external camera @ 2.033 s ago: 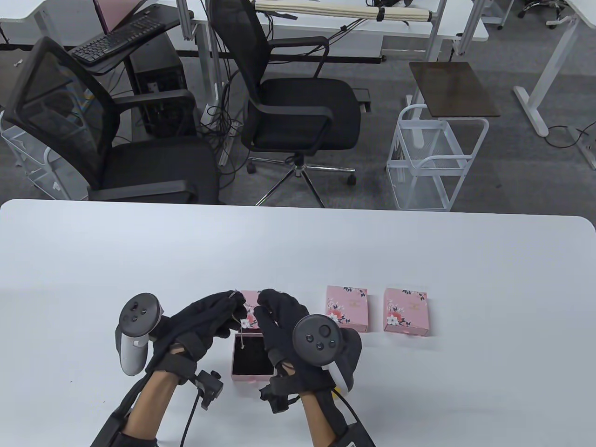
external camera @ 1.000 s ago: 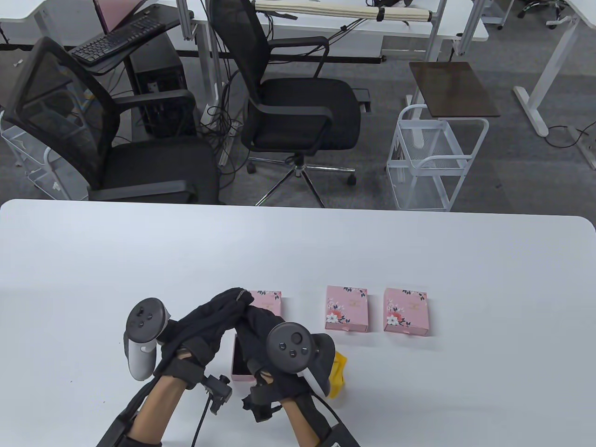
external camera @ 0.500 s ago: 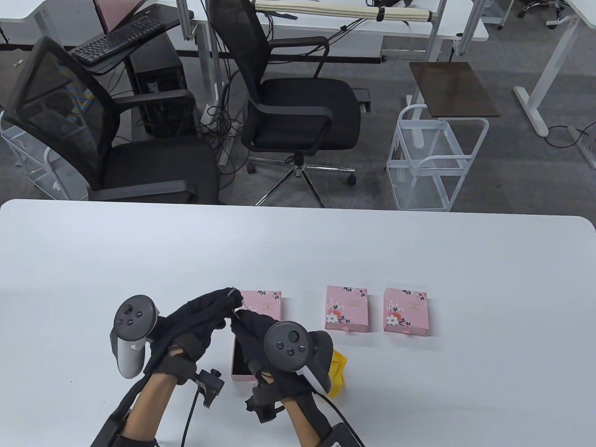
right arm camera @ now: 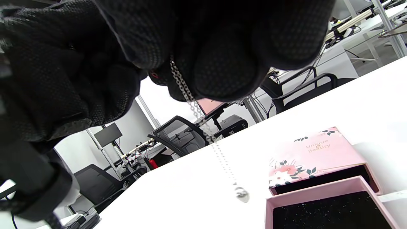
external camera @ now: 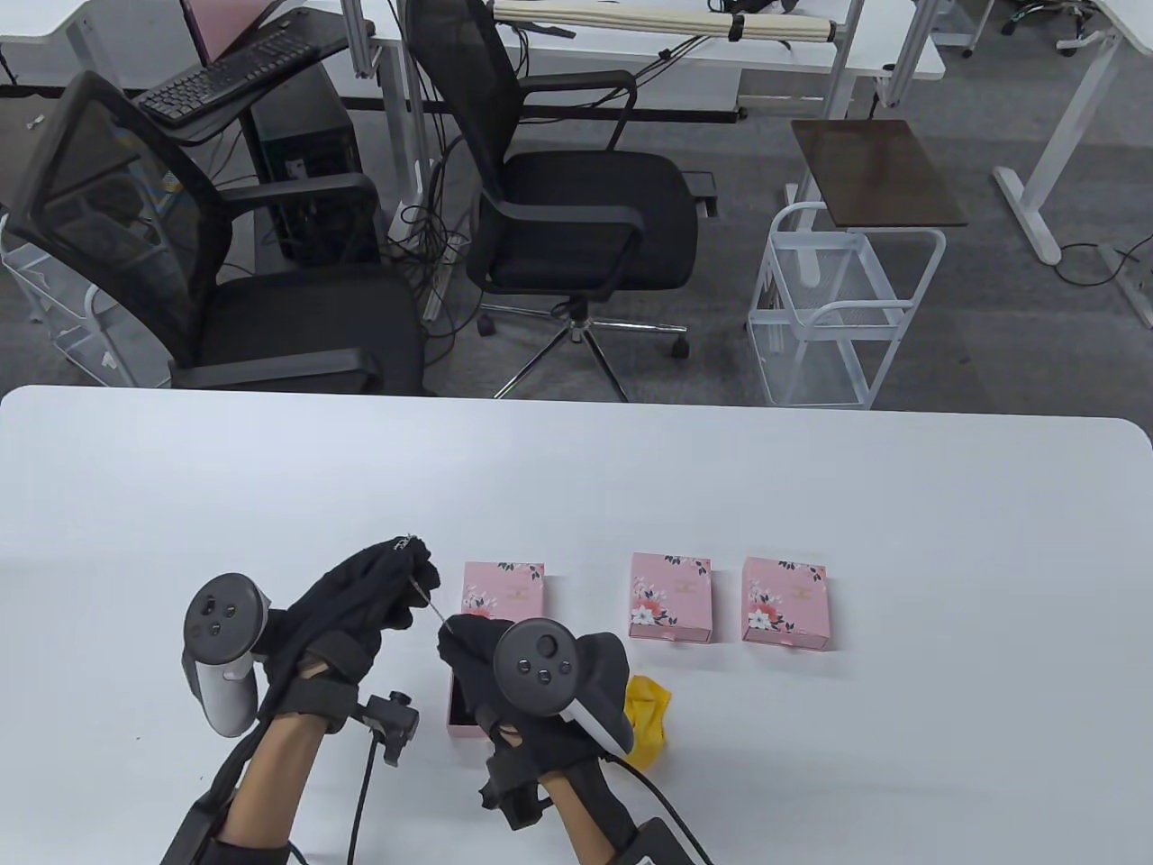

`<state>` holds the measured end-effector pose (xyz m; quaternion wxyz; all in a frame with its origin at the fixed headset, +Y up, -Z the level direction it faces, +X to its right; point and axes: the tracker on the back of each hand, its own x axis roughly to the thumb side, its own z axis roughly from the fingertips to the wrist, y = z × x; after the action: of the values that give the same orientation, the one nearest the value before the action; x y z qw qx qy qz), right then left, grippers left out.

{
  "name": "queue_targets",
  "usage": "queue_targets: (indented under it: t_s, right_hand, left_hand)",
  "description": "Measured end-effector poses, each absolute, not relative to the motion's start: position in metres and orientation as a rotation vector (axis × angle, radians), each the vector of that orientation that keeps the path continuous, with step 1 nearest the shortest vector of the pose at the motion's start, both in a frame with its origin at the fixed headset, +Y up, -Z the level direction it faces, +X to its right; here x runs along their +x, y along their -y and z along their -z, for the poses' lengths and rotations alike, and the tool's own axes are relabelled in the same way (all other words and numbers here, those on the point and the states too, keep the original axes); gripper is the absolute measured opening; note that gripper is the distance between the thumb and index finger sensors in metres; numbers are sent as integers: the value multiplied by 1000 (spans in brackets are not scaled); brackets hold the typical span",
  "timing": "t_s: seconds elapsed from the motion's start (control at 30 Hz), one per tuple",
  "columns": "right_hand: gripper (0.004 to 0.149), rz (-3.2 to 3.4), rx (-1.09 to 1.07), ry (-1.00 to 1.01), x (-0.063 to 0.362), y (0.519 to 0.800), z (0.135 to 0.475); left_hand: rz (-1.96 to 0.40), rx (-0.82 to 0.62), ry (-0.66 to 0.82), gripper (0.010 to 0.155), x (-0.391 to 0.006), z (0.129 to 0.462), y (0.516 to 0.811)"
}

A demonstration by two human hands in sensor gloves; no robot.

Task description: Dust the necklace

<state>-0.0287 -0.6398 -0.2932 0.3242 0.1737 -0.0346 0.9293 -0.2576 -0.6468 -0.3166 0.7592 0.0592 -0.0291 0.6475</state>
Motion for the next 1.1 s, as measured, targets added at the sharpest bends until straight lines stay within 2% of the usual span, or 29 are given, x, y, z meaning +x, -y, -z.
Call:
queue_targets:
  t_s: [0.4,0.87,1.1]
  right_hand:
    - [34,-2430,472,46,-32,642,293]
    - [34,-2448,482,30,-36,644,292]
    - [34,-2451,481,27,-36,644,293]
  left_hand:
    - [-1377,226,108,39,-258,312,636]
    - [-1427,209,132,41,-261,314,637]
    - [-1409,250,107,40,-266,312,635]
